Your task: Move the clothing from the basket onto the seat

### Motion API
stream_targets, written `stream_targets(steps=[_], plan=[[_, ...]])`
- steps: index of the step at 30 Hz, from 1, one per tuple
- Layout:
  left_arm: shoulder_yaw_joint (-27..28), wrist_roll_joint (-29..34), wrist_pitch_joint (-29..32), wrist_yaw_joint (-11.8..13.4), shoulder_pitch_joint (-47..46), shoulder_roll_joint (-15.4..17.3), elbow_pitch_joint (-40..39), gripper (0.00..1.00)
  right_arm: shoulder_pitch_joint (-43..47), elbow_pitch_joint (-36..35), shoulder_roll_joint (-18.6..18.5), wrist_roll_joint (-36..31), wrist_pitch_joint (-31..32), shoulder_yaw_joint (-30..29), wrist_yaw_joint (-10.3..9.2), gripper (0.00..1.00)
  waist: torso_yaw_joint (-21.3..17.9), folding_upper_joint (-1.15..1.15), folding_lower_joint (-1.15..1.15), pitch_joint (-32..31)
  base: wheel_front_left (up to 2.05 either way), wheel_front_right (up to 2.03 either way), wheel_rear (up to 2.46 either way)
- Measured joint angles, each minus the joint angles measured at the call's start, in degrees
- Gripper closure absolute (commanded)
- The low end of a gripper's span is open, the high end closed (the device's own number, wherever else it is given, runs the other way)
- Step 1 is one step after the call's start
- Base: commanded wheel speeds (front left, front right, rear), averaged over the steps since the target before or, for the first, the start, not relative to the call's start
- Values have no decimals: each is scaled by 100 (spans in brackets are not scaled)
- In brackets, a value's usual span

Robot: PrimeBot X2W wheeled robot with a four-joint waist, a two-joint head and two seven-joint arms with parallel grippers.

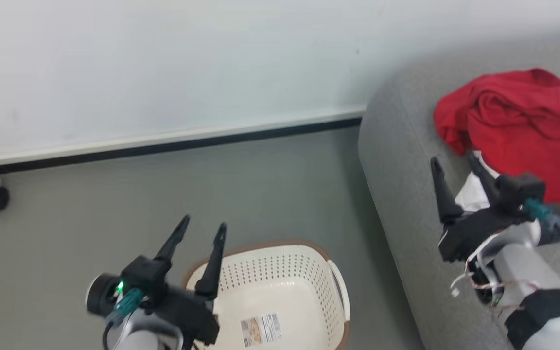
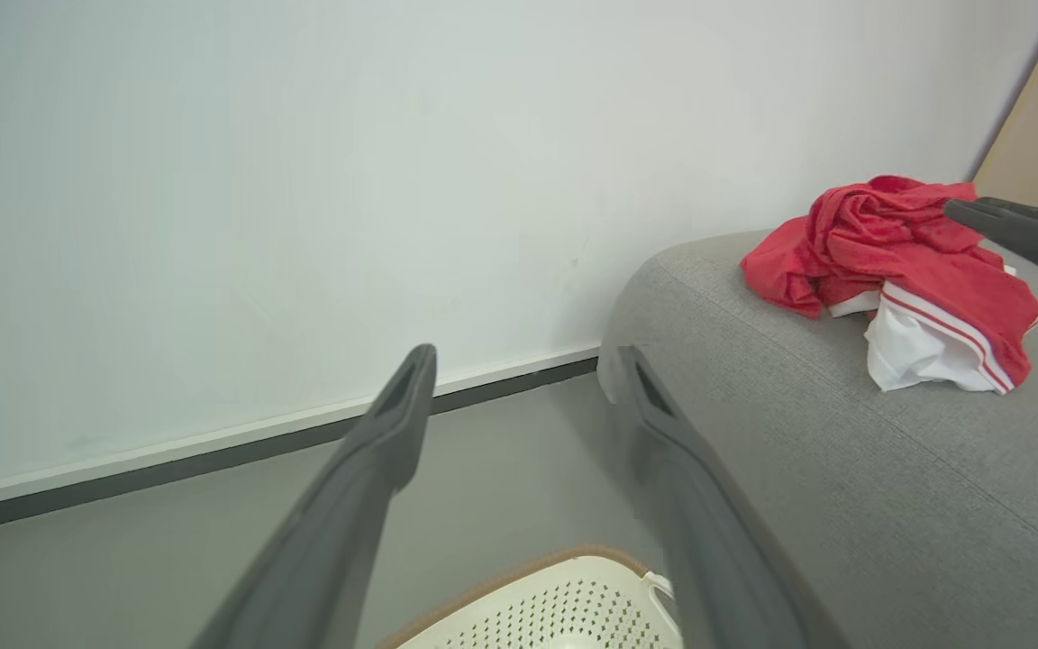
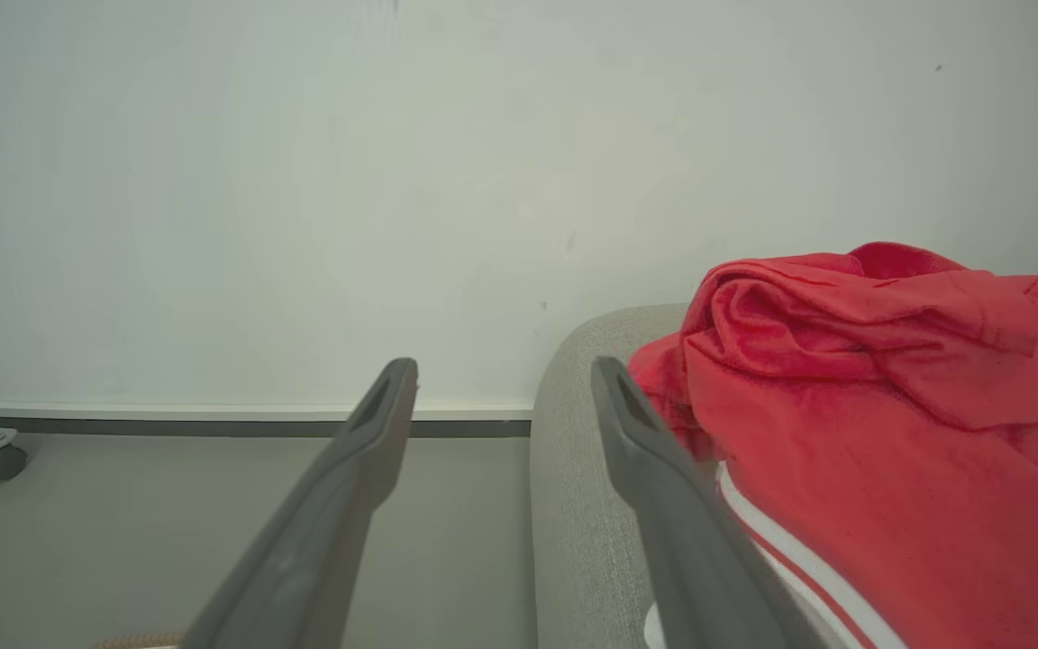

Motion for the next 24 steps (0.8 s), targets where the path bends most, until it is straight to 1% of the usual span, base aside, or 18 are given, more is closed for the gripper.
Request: stream_targets(steps=[7, 11, 13, 19, 24], plan=[[357, -108, -44, 192, 682, 205, -23, 0, 867, -660, 131, -2, 0, 3, -213, 0, 231, 0, 0, -514, 0, 0, 0], [567, -233, -68, 247, 1011, 301, -162, 0, 1332, -1099, 163, -12, 0, -1, -355, 0, 343, -1, 0, -762, 0, 0, 0], [692, -242, -77, 297, 1222, 349, -292, 0, 1707, -1439, 178, -16, 0, -13, -466, 0, 417, 0, 0, -910, 0, 0, 0], [980, -242, -93, 388, 1686, 469, -595, 0, 2277, -2056, 168, -70, 0, -37, -554, 0, 524, -1, 0, -1075, 0, 0, 0], [1143, -238, -98, 396, 1901, 498, -753, 0, 2722, -2470, 156, -110, 0, -100, -654, 0, 569, 0, 1, -1126, 0, 0, 0]])
